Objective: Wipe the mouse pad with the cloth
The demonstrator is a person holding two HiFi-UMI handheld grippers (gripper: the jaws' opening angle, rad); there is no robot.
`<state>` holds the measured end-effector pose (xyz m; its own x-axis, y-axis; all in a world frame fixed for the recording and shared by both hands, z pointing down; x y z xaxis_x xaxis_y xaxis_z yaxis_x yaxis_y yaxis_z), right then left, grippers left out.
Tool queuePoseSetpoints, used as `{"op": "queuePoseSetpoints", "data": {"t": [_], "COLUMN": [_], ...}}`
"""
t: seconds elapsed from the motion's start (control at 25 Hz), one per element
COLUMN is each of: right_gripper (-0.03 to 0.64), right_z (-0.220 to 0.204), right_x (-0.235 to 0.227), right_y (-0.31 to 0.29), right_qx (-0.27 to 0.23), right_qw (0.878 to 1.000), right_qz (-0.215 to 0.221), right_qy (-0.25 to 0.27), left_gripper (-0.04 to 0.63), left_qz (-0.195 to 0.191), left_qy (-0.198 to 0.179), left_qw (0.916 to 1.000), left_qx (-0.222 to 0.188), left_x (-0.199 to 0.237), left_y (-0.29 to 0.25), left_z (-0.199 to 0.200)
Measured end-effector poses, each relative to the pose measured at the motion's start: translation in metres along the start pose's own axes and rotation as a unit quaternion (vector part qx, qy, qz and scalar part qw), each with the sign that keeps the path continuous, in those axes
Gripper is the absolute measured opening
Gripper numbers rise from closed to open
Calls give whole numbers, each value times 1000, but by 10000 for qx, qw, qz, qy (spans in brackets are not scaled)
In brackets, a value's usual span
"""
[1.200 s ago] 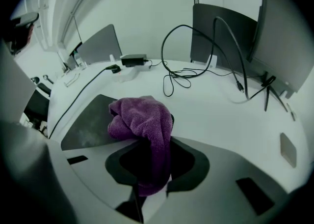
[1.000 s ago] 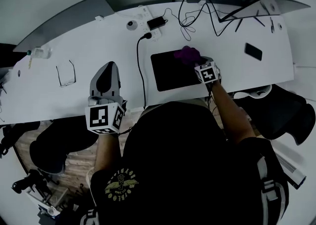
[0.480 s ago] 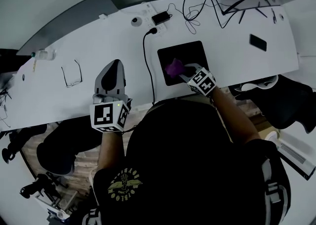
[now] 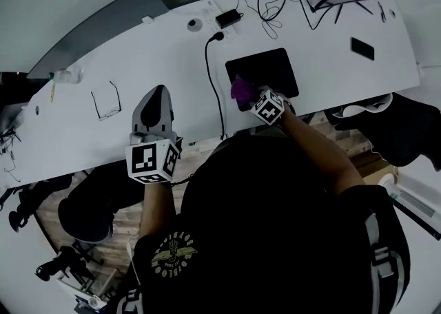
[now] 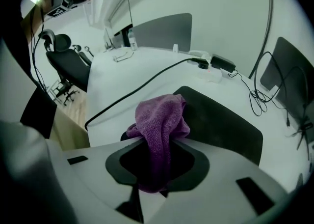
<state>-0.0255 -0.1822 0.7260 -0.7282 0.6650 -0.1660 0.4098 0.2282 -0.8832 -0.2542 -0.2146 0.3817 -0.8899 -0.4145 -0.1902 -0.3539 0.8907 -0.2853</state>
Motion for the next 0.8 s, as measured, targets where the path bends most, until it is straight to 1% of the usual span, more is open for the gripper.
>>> {"op": "queuePoseSetpoints", "data": {"t": [0.16, 0.48, 0.64, 0.8], "right_gripper": [94, 94, 94, 94], "right_z": [-7, -27, -43, -61], "right_x": [-15, -48, -67, -95], "right_y": [5, 20, 31, 45], "right_qx": [49, 104, 123, 98], "right_qw": [9993, 9965, 9941, 9895], "right_qz": [-228, -641, -873, -1121], "right_qy": [-285, -519, -637, -907], "left_gripper": [2, 2, 2, 2], "left_qz": [-53, -110, -217, -349], "left_qy": [42, 82, 105, 59], "left_qw": [10000, 9999, 9996, 9992], "left_qx": [-63, -99, -160, -198], "left_x": [-2, -8, -21, -41], "left_y": [-1, -7, -15, -25], "left_z": [2, 3, 8, 17]}}
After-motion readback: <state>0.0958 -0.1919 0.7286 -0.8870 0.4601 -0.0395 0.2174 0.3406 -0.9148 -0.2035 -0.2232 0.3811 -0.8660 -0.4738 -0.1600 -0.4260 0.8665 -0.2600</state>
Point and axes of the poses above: the fingertips, and each gripper's own axes: y backward along the fingers, x to its left, z out of its top, the point moved 2 cm from there along y, backward along the fingers, and after that the axes turned 12 degrees about -y, right-handed, at the moved point
